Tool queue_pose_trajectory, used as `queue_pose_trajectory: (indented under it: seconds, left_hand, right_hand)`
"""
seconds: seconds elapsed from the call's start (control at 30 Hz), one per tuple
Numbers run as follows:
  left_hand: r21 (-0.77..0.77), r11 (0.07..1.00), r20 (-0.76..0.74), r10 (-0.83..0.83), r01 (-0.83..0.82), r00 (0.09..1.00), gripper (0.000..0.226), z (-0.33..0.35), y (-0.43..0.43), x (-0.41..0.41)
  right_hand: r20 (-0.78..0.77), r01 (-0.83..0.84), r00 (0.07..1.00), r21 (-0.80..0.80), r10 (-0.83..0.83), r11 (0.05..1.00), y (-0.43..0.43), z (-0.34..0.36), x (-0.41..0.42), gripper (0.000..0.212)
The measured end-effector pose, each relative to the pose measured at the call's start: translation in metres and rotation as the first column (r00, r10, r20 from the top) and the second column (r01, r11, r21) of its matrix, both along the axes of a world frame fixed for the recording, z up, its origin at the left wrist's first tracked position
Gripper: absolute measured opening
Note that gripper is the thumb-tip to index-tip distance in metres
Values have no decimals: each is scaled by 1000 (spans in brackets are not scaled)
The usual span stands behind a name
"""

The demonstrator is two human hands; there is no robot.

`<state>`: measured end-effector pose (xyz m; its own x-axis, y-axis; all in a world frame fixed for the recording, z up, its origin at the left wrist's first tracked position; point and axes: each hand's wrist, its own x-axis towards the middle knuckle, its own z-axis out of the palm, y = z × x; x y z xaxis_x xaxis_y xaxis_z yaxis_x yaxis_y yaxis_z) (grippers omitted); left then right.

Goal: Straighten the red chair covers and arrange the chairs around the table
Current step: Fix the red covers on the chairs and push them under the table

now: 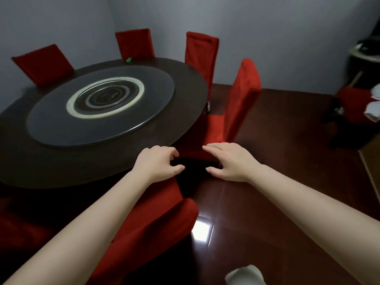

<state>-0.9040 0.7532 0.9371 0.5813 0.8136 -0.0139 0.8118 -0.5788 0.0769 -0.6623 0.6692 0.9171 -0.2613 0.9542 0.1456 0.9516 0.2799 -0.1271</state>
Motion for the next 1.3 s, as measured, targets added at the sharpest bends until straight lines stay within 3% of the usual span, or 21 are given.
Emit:
queue_pose_trajectory:
  seconds: [0.27,0.53,0.8,1.1,1.3]
  left_hand:
    - [-32,992,53,-116,118,992,48,-8,16,164]
    - [-3,977,22,-214,215,976,55,8,63,313]
    - [38,971,18,-238,237,971,61,11,164,419]
    - [107,962,49,-256,250,965,65,24,338,562]
    - [60,974,8,-218,217,976,69,10,408,618]
  right_hand:
    - [91,177,981,-96,-169,979,-10,0,159,80]
    - [54,326,945,-130,-321,936,4,18,308,82]
    - [16,351,936,-125,-352,928,99,23,405,83]
    - [22,422,906,-103,-422,901,241,48,521,83]
    - [-10,402,914,-115,-405,909,322,40,572,81]
